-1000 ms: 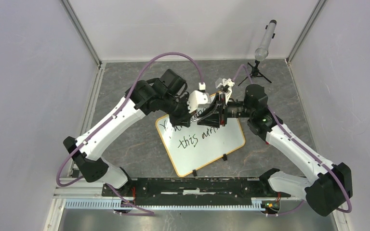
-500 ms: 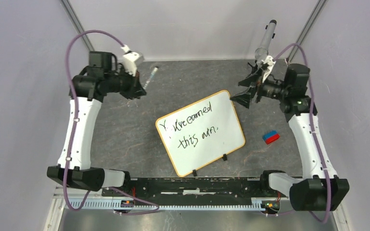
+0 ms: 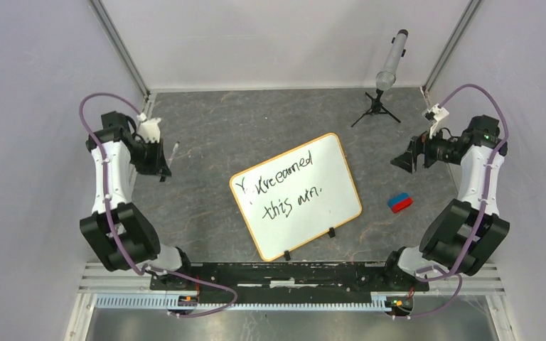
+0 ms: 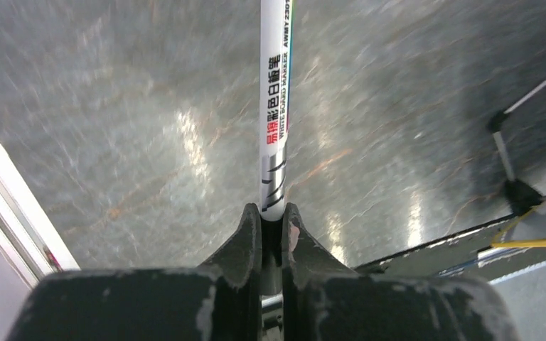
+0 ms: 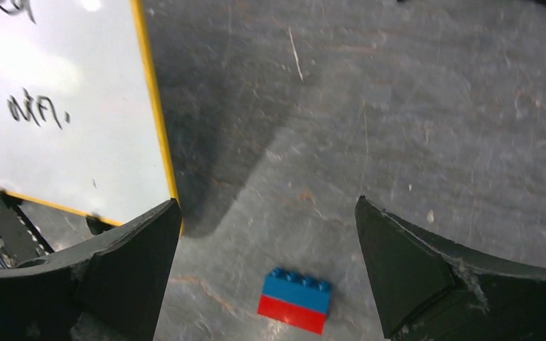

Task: Write a sentence on the whiteboard
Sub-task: Place the whiteboard marker at the center of the board.

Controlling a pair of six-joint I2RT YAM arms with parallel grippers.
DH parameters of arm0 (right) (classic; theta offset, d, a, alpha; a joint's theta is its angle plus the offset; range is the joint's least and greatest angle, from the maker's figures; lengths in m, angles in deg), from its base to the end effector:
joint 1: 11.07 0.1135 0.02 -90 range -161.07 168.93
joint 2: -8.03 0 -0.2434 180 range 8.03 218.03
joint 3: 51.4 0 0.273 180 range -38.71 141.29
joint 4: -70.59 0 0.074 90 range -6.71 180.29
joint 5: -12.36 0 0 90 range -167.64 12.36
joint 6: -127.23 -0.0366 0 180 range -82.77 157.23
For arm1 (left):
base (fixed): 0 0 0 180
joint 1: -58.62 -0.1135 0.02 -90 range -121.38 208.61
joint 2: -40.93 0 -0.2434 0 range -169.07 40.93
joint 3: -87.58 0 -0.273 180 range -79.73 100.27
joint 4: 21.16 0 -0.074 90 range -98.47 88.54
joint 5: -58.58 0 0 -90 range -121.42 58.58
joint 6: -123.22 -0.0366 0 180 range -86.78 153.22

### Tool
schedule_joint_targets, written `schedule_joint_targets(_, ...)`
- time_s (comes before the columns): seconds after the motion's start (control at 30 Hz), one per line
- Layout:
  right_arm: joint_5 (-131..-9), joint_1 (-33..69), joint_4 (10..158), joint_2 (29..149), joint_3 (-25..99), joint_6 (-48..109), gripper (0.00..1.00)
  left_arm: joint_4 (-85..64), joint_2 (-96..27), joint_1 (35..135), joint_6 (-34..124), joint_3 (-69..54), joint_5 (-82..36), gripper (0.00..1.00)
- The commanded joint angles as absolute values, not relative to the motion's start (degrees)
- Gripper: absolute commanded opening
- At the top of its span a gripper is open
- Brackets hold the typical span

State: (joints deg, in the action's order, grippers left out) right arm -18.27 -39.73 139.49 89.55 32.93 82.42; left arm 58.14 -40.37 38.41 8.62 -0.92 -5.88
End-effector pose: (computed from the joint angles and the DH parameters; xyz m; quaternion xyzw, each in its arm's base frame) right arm 0.2734 -0.1135 0.2829 -0.2237 0.8263 0.2792 0.4349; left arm 0.2776 0.0854 0.3025 0.0768 0.9568 -0.1335 0.2464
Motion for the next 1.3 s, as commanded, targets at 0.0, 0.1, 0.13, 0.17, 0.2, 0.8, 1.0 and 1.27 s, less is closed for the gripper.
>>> schedule_joint_targets(0.0,-21.74,-42.29,143.70,90.33,31.18,92.66,0.98,51.58,-42.10,34.45,3.75,-7.96,-11.34,0.02)
schedule_joint_targets(0.1,-24.62,-42.71,140.01,89.91,28.39,91.85,0.98,46.37,-43.47,33.61,4.04,-11.61,-14.48,0.02)
schedule_joint_targets(0.13,-25.29,-42.70,138.92,89.66,27.59,91.66,0.98,44.58,-43.98,33.42,4.15,-12.77,-16.11,0.02)
schedule_joint_targets(0.17,-25.88,-42.71,137.83,89.35,26.85,91.37,0.98,42.73,-44.53,33.11,4.06,-13.65,-16.97,0.02)
schedule_joint_targets(0.2,-26.36,-42.71,137.15,89.07,26.27,90.92,0.98,40.95,-45.36,32.76,3.96,-14.41,-18.24,0.02)
schedule_joint_targets(0.8,-27.09,-42.51,138.68,86.94,24.33,93.54,0.98,27.35,-57.11,31.19,5.06,-22.11,-26.97,0.16)
schedule_joint_targets(1.0,-27.95,-41.86,138.42,87.49,24.18,93.56,0.98,27.04,-57.22,31.24,3.90,-23.45,-26.20,0.35)
schedule_joint_targets(1.27,-30.04,-40.62,136.72,87.00,24.29,92.10,0.98,28.84,-56.38,31.35,3.11,-23.15,-25.04,0.43)
